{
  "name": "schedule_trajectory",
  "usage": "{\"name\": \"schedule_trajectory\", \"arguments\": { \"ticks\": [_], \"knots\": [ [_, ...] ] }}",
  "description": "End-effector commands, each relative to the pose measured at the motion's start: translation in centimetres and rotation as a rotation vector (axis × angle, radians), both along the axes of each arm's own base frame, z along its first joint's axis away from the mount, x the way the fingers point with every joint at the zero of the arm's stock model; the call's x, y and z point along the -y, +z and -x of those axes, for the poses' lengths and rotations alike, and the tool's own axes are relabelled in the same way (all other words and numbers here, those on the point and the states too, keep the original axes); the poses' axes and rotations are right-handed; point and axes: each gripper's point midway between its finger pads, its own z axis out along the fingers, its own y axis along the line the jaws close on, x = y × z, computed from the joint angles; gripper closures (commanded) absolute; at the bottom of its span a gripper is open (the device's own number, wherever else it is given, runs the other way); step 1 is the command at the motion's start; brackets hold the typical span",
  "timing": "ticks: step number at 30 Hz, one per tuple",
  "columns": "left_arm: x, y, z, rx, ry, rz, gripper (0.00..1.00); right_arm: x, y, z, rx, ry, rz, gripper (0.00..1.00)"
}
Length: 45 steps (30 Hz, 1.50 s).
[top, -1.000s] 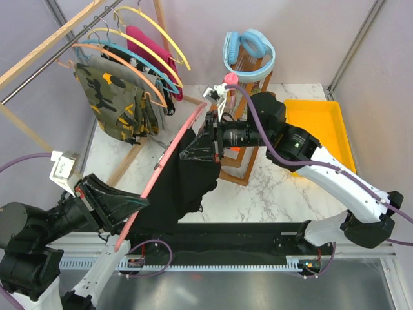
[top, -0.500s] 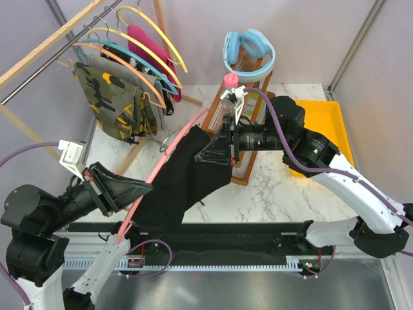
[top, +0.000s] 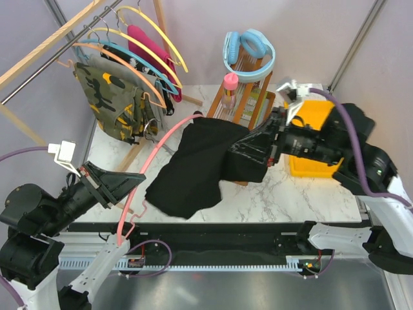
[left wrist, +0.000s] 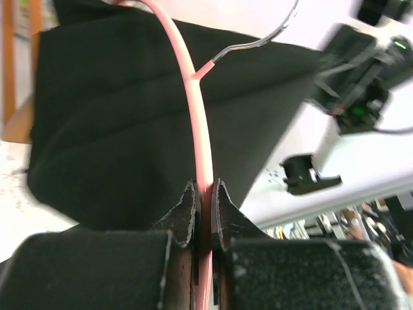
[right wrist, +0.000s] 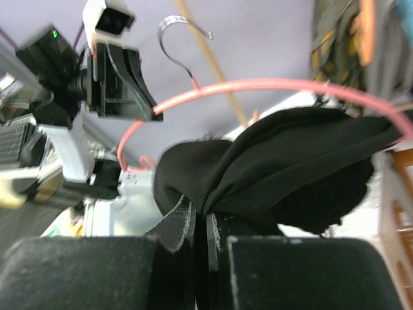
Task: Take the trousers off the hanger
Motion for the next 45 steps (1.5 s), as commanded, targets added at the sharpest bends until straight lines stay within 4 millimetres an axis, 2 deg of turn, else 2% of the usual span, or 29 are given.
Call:
{"name": "schedule_trajectory", "arguments": {
  "ticks": [1, 2, 5, 7, 11, 13, 14, 17, 19, 20, 22, 23, 24, 27, 28, 30, 31, 34, 40, 43, 44, 45],
  "knots": [
    [-3.3, -1.7, -2.9, -0.009, 0.242, -0.108, 0.98, 5.6, 7.4, 0.3, 0.184, -0.198, -0.152, 1.00],
    [-3.4, -1.9, -2.9, -0.007, 0.247, -0.119, 0.98, 6.6, 8.6, 0.8, 0.203, -0.212, -0.167, 1.00],
    [-3.7, -2.6, -3.1, -0.016, 0.264, -0.133, 0.98, 8.1, 10.3, 1.0, 0.239, -0.257, -0.188, 1.00],
    [-4.1, -2.9, -3.3, -0.019, 0.288, -0.148, 0.98, 8.3, 10.9, 1.0, 0.248, -0.264, -0.193, 1.00],
    [-5.0, -3.9, -3.7, -0.035, 0.332, -0.197, 0.98, 9.7, 14.0, 2.5, 0.278, -0.251, -0.265, 1.00],
    [-5.4, -4.3, -3.7, -0.035, 0.356, -0.209, 0.98, 10.3, 14.9, 2.6, 0.290, -0.271, -0.284, 1.00],
    [-5.7, -4.4, -3.7, -0.033, 0.369, -0.222, 0.98, 11.2, 15.5, 2.4, 0.298, -0.312, -0.296, 1.00],
    [-6.6, -4.8, -3.8, -0.036, 0.406, -0.258, 0.98, 12.6, 15.8, 1.7, 0.314, -0.391, -0.285, 1.00],
    [-6.9, -4.5, -3.5, -0.021, 0.419, -0.264, 0.98, 13.5, 14.8, -0.3, 0.292, -0.509, -0.239, 1.00],
    [-7.0, -4.3, -3.3, -0.010, 0.417, -0.269, 0.98, 13.7, 13.2, -1.3, 0.281, -0.553, -0.175, 1.00],
    [-7.2, -3.6, -2.9, 0.012, 0.420, -0.268, 0.98, 15.1, 11.3, -3.5, 0.258, -0.693, -0.104, 1.00],
    [-7.3, -3.1, -2.6, 0.029, 0.421, -0.265, 0.98, 15.2, 9.3, -4.4, 0.242, -0.732, -0.041, 1.00],
    [-7.3, -2.9, -2.4, 0.036, 0.419, -0.261, 0.98, 16.3, 8.3, -5.6, 0.236, -0.826, 0.006, 1.00],
    [-7.1, -2.1, -2.0, 0.059, 0.406, -0.247, 0.98, 17.5, 5.2, -7.2, 0.213, -0.930, 0.125, 1.00],
    [-7.0, -2.0, -1.8, 0.064, 0.393, -0.243, 0.98, 18.0, 3.4, -8.3, 0.197, -0.994, 0.188, 1.00],
    [-6.8, -1.2, -1.5, 0.091, 0.381, -0.227, 0.98, 19.0, 1.7, -9.0, 0.184, -1.072, 0.244, 1.00],
    [-6.6, -0.8, -1.2, 0.104, 0.369, -0.219, 0.98, 19.7, -0.3, -9.9, 0.171, -1.143, 0.318, 1.00],
    [-6.3, 0.0, -0.7, 0.131, 0.348, -0.202, 0.98, 20.5, -3.3, -11.1, 0.161, -1.235, 0.431, 1.00],
    [-6.3, 0.5, -0.4, 0.149, 0.340, -0.204, 0.98, 21.6, -4.9, -12.7, 0.172, -1.356, 0.554, 1.00],
    [-6.3, 0.4, -0.6, 0.148, 0.342, -0.211, 0.98, 22.8, -5.2, -13.9, 0.158, -1.425, 0.604, 1.00],
    [-6.3, 0.3, -0.6, 0.147, 0.342, -0.212, 0.98, 24.0, -5.4, -14.6, 0.148, -1.460, 0.635, 1.00],
    [-6.3, 0.3, -0.6, 0.146, 0.340, -0.213, 0.98, 24.3, -5.7, -15.2, 0.136, -1.466, 0.652, 1.00]
  ]
}}
